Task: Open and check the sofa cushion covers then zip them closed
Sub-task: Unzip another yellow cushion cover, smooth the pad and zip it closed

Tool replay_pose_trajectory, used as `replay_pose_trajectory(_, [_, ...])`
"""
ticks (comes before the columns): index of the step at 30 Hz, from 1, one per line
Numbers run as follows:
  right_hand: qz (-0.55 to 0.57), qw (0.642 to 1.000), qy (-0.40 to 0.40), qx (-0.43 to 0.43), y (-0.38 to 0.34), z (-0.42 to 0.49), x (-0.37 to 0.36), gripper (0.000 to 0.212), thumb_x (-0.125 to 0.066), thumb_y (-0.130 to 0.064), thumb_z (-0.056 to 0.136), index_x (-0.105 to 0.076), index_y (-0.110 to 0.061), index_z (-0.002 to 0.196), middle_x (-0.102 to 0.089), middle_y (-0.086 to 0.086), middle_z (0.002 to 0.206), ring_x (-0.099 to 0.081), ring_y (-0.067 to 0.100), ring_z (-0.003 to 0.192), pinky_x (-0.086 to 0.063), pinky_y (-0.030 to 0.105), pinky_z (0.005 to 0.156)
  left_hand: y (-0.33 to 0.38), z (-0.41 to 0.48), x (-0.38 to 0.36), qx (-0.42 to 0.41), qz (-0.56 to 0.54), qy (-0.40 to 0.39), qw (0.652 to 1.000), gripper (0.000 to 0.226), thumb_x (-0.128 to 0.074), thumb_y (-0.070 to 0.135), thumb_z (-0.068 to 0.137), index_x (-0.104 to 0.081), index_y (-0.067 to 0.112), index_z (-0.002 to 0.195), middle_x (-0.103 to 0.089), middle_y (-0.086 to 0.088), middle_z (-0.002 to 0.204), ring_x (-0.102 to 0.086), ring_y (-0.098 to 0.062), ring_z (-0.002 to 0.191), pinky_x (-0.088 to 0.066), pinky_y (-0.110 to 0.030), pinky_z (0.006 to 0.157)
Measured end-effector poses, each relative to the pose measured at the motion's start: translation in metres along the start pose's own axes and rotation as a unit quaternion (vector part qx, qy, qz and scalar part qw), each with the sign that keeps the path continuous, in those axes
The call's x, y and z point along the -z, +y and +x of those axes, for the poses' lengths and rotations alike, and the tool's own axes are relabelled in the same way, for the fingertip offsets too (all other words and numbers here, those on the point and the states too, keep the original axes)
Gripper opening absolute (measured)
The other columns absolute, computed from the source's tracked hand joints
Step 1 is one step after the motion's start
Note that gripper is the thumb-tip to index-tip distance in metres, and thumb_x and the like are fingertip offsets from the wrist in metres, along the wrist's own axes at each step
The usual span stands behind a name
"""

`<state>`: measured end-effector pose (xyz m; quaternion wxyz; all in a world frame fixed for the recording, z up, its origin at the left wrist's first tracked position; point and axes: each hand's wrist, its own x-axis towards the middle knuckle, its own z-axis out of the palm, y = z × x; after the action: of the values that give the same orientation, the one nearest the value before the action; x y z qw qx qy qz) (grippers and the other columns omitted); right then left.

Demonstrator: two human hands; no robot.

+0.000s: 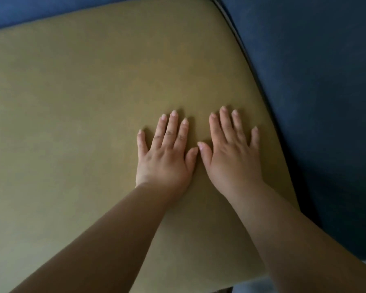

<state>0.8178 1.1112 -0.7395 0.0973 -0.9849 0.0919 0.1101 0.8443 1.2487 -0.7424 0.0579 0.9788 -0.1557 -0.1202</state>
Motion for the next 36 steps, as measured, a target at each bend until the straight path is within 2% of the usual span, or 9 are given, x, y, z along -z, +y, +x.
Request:
replay_pose_trajectory(7, [0.037, 0.992, 0.110, 0.043, -0.027, -0.013, 0.010, 0.070, -0.019, -0.052, 0.098, -0.006, -0.018, 0.157, 0.004, 0.004, 0.164, 0.005, 0.023, 0.151, 0.002, 0.056, 0.116, -0.034, -0.017, 0.019, 0.019, -0.021, 0.081, 0.996, 0.065, -0.005, 0.053, 0.093, -0.004, 0.028, 0.153, 0.015, 0.009, 0.157, 0.016, -0.012, 0.146, 0.007, -0.048, 0.118])
replay_pose_trajectory(11, [0.002, 0.999, 0.022, 0.045, -0.045, -0.017, -0.013, 0.070, -0.015, -0.053, 0.096, -0.014, -0.018, 0.157, -0.005, 0.002, 0.165, -0.002, 0.021, 0.151, -0.005, 0.060, 0.118, -0.050, -0.023, 0.001, 0.050, 0.001, 0.013, 0.999, 0.068, -0.002, 0.054, 0.090, -0.003, 0.029, 0.154, 0.012, 0.007, 0.160, 0.014, -0.011, 0.146, 0.003, -0.048, 0.119])
replay_pose_trajectory(14, [0.020, 0.999, 0.000, 0.040, -0.059, -0.010, -0.005, 0.069, -0.014, -0.051, 0.097, 0.000, -0.019, 0.157, 0.011, 0.002, 0.164, 0.014, 0.020, 0.150, 0.007, 0.058, 0.115, -0.052, -0.019, 0.009, 0.047, -0.036, 0.033, 0.998, 0.069, 0.001, 0.053, 0.088, 0.001, 0.030, 0.153, 0.018, 0.010, 0.157, 0.021, -0.007, 0.143, 0.009, -0.045, 0.118])
replay_pose_trajectory(18, [0.056, 0.986, 0.115, 0.105, -0.100, -0.010, 0.006, 0.067, -0.020, -0.047, 0.098, -0.013, -0.014, 0.156, -0.004, 0.007, 0.164, -0.001, 0.024, 0.151, 0.000, 0.057, 0.115, -0.091, -0.033, 0.027, 0.073, -0.047, 0.134, 0.987, 0.064, -0.010, 0.048, 0.093, -0.001, 0.025, 0.153, 0.014, 0.009, 0.156, 0.017, -0.011, 0.145, 0.007, -0.044, 0.118])
replay_pose_trajectory(22, [0.021, 0.992, 0.061, 0.112, -0.124, -0.013, -0.029, 0.069, -0.026, -0.049, 0.095, -0.026, -0.012, 0.154, -0.016, 0.006, 0.163, -0.012, 0.023, 0.150, -0.011, 0.061, 0.116, -0.127, -0.049, 0.008, 0.126, -0.018, 0.048, 0.991, 0.068, -0.004, 0.051, 0.091, -0.003, 0.028, 0.154, 0.011, 0.008, 0.159, 0.015, -0.008, 0.145, 0.003, -0.045, 0.119])
replay_pose_trajectory(24, [-0.002, 0.995, 0.025, 0.092, -0.129, -0.013, -0.034, 0.069, -0.021, -0.050, 0.096, -0.021, -0.014, 0.155, -0.011, 0.004, 0.164, -0.007, 0.021, 0.151, -0.006, 0.060, 0.117, -0.130, -0.048, 0.002, 0.127, -0.028, 0.032, 0.991, 0.066, -0.003, 0.050, 0.091, 0.001, 0.030, 0.153, 0.013, 0.009, 0.160, 0.017, -0.008, 0.145, 0.005, -0.043, 0.119])
replay_pose_trajectory(27, [0.007, 0.995, 0.027, 0.095, -0.143, -0.012, -0.026, 0.067, -0.022, -0.048, 0.099, -0.008, -0.016, 0.157, 0.005, 0.004, 0.165, 0.008, 0.021, 0.151, 0.004, 0.059, 0.116, -0.132, -0.048, 0.018, 0.125, -0.106, 0.052, 0.985, 0.067, -0.003, 0.052, 0.090, -0.002, 0.029, 0.153, 0.014, 0.011, 0.159, 0.021, -0.002, 0.141, 0.008, -0.038, 0.119])
replay_pose_trajectory(31, [0.039, 0.982, 0.111, 0.147, -0.181, -0.016, -0.018, 0.066, -0.023, -0.045, 0.096, -0.023, -0.013, 0.154, -0.014, 0.007, 0.163, -0.008, 0.024, 0.151, -0.002, 0.057, 0.115, -0.163, -0.059, 0.033, 0.118, -0.079, 0.137, 0.980, 0.064, -0.006, 0.047, 0.093, -0.005, 0.026, 0.153, 0.014, 0.010, 0.155, 0.017, -0.008, 0.144, 0.008, -0.042, 0.117])
replay_pose_trajectory(36, [-0.022, 0.991, 0.045, 0.126, -0.200, -0.017, -0.049, 0.070, -0.022, -0.051, 0.094, -0.028, -0.013, 0.153, -0.018, 0.005, 0.163, -0.012, 0.021, 0.150, -0.004, 0.059, 0.114, -0.198, -0.069, 0.015, 0.146, -0.054, 0.038, 0.987, 0.071, -0.002, 0.052, 0.086, -0.005, 0.029, 0.154, 0.010, 0.009, 0.160, 0.013, -0.005, 0.145, 0.004, -0.043, 0.119])
